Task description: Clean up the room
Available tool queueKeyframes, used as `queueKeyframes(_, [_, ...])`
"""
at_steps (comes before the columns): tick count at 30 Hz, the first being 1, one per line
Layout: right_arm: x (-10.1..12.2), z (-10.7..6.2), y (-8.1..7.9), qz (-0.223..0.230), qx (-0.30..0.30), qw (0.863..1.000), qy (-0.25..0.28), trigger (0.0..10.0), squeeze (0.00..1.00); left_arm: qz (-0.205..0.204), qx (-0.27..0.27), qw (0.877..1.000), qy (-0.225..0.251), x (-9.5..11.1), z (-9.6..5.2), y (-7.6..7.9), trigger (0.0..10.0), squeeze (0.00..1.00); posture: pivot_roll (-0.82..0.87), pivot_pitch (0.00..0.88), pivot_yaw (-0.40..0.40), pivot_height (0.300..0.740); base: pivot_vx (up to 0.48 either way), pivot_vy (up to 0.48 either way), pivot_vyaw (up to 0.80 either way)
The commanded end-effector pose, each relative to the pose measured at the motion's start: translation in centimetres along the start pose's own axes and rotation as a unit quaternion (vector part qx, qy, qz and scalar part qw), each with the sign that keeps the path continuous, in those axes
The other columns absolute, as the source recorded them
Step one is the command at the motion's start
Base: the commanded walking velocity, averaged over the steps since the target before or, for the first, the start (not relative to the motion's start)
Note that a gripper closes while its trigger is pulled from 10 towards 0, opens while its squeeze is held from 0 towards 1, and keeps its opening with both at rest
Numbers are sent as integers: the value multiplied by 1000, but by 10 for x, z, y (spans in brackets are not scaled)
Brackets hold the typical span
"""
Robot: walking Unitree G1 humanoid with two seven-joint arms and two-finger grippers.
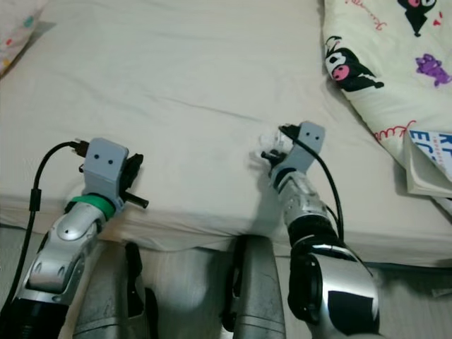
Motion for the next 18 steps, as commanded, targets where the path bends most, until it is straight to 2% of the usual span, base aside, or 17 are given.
queueKeyframes(1, [6,-6,-7,-15,17,999,40,0,0,-13,-7,1000,0,-4,1,7,10000,0,11,182,15,556,0,0,0])
queueKeyframes(3, [21,-15,-16,-39,32,994,95,0,0,-20,-10,1000,6,-2,4,12,10000,0,-1,167,7,556,0,0,0])
queueKeyframes(4, [21,-15,-16,-39,32,994,95,0,0,-20,-10,1000,6,-2,4,12,10000,0,-1,167,7,556,0,0,0])
queueKeyframes(5, [29,-23,-22,-60,35,989,130,0,0,-24,-11,1000,12,1,7,14,10000,0,-12,154,8,556,0,0,0])
queueKeyframes(6, [29,-23,-22,-60,35,989,130,0,0,-24,-11,1000,12,1,7,14,10000,0,-12,154,8,556,0,0,0])
queueKeyframes(7, [38,-34,-27,-83,35,982,167,10000,0,-25,-12,999,18,4,9,14,10000,0,-26,143,9,556,0,0,0])
queueKeyframes(8, [47,-47,-32,-114,30,971,206,10000,0,-27,-14,999,25,9,11,14,10000,0,-34,139,9,556,0,0,0])
queueKeyframes(9, [47,-47,-32,-114,30,971,206,10000,0,-27,-14,999,25,9,11,14,10000,0,-34,139,9,556,0,0,0])
queueKeyframes(10, [53,-57,-34,-142,23,962,233,10000,0,-29,-15,999,30,13,13,13,10000,0,-40,138,12,556,0,0,0])
queueKeyframes(11, [53,-57,-34,-142,23,962,233,10000,0,-29,-15,999,30,13,13,13,10000,0,-40,138,12,556,0,0,0])
queueKeyframes(12, [56,-65,-33,-161,12,954,252,10000,0,-34,-18,999,34,17,14,13,10000,0,-40,131,15,556,0,0,0])
queueKeyframes(15, [59,-82,-22,-143,-29,951,274,10000,0,-98,-24,995,23,22,16,9,10000,0,-58,115,17,556,0,0,0])
queueKeyframes(18, [59,-86,-22,-143,-36,950,276,10000,0,-115,-20,993,21,22,16,6,10000,0,-61,104,22,556,0,0,0])
Point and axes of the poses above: a point about 5 cm out from each wrist's last joint towards the gripper, its own z axis pointing out of the wrist towards the gripper, its own x axis along the axis of the wrist's last joint, y = z × x, the point moved 3 cm from there along z, pointing out of the wrist towards the gripper, and after that the axes turned 13 degrees about -z, right-handed, at the moved point
